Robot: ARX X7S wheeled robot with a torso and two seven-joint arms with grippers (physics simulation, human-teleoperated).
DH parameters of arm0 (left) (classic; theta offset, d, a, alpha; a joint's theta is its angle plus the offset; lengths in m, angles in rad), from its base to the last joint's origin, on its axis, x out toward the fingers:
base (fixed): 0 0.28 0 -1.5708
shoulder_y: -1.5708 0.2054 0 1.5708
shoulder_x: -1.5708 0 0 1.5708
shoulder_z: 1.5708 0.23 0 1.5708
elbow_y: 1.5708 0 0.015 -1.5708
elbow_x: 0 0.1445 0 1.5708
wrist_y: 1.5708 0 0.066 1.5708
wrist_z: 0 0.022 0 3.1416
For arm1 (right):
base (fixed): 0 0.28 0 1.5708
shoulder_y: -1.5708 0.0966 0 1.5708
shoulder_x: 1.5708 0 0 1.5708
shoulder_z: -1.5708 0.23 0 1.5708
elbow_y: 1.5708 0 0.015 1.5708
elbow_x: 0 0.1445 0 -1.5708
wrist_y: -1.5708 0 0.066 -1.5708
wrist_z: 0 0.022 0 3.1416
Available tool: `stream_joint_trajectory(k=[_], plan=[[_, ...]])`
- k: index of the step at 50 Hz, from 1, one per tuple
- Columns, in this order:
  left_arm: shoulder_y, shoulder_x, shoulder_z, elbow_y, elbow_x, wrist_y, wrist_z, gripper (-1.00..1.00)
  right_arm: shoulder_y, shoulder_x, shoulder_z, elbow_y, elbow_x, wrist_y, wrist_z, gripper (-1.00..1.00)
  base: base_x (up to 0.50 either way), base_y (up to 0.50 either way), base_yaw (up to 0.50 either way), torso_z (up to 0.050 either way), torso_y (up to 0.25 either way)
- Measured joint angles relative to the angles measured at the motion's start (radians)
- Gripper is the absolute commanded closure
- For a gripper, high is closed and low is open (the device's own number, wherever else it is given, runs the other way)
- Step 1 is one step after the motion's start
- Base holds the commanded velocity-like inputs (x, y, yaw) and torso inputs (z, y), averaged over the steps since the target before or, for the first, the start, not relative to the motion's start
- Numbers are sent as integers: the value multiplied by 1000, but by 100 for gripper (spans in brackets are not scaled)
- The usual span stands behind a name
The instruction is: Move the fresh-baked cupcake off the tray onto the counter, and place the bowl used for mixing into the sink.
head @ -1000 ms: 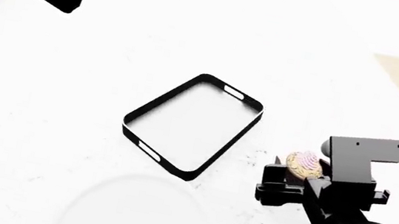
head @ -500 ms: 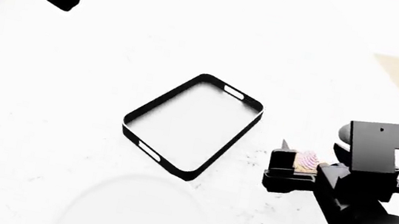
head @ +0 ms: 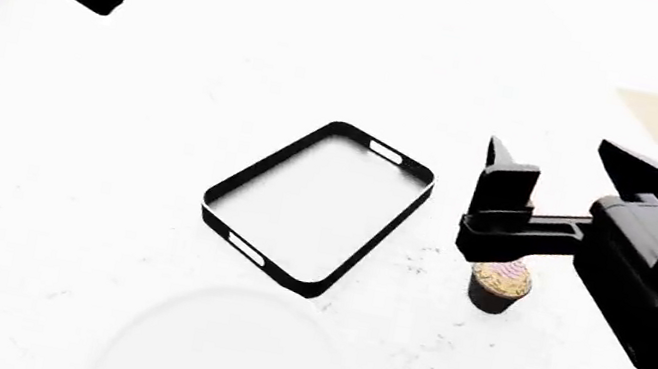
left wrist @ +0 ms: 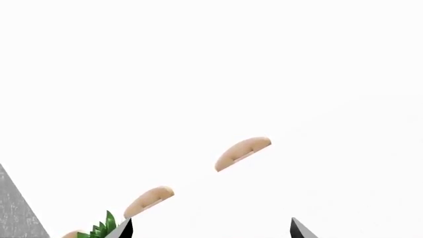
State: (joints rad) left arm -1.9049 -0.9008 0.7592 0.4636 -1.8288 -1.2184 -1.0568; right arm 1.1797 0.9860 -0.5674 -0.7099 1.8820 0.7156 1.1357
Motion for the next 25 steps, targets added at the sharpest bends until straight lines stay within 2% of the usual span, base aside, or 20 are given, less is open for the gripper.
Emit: stream_joint_trajectory(k=[11, 25], plan=[[2, -4, -1, 4, 4, 7, 3, -100, 357, -19, -62, 6, 352, 60, 214, -100, 0, 0, 0, 0, 0], [-13, -7, 3, 8, -25, 11, -20, -100, 869, -95, -308, 93, 737, 117, 370, -100, 0, 0, 0, 0, 0]])
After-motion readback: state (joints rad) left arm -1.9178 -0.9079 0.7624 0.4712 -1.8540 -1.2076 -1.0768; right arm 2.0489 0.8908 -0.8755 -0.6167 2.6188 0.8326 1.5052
